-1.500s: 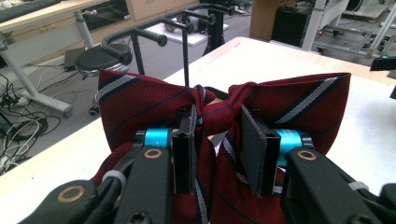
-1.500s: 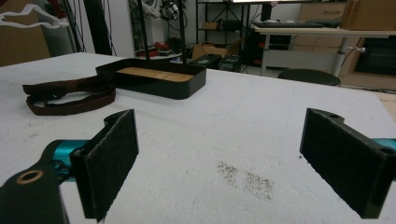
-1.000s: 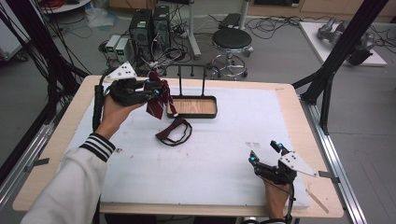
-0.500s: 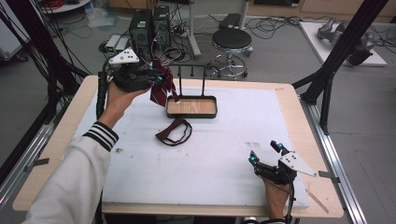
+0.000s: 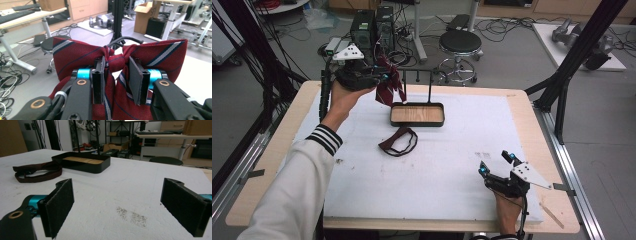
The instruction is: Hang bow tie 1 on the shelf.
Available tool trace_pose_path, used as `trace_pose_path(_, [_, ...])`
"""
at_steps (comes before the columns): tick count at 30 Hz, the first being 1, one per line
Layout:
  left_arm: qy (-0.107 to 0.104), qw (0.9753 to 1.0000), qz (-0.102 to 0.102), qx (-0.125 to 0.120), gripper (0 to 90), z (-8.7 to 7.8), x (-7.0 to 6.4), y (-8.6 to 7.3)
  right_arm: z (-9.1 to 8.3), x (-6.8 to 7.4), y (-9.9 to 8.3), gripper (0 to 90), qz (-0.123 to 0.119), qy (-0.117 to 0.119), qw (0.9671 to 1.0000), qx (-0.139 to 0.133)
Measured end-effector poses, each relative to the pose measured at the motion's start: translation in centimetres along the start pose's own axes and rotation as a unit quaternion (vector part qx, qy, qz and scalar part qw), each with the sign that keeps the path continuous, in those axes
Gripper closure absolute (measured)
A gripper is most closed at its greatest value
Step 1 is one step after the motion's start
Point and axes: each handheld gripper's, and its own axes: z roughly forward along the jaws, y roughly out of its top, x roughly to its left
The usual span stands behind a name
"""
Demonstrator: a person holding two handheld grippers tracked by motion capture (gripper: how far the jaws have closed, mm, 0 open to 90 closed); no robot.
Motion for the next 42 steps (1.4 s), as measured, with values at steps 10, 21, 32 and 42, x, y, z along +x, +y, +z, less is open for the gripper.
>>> trace_pose_path(10, [0.024, 0.9996, -0.011, -0.001, 67.3, 0.1, 1.3, -0.3, 0.0, 0.0, 0.0, 10.7, 0.002, 0.0, 1.0, 0.001])
trace_pose_path(21, [0.062, 0.9975, -0.026, 0.021, 67.3, -0.1, 2.2, -1.5, 0.0, 0.0, 0.0, 10.7, 0.002, 0.0, 1.0, 0.001])
trace_pose_path(32, [0.094, 0.9936, -0.045, 0.045, 67.3, -0.4, 3.1, -2.9, 0.0, 0.0, 0.0, 10.7, 0.001, 0.0, 1.0, 0.001])
trace_pose_path(42, [0.106, 0.9903, -0.047, 0.076, 67.3, 0.1, 3.1, -3.4, 0.0, 0.0, 0.0, 10.7, 0.002, 0.001, 1.0, 0.001])
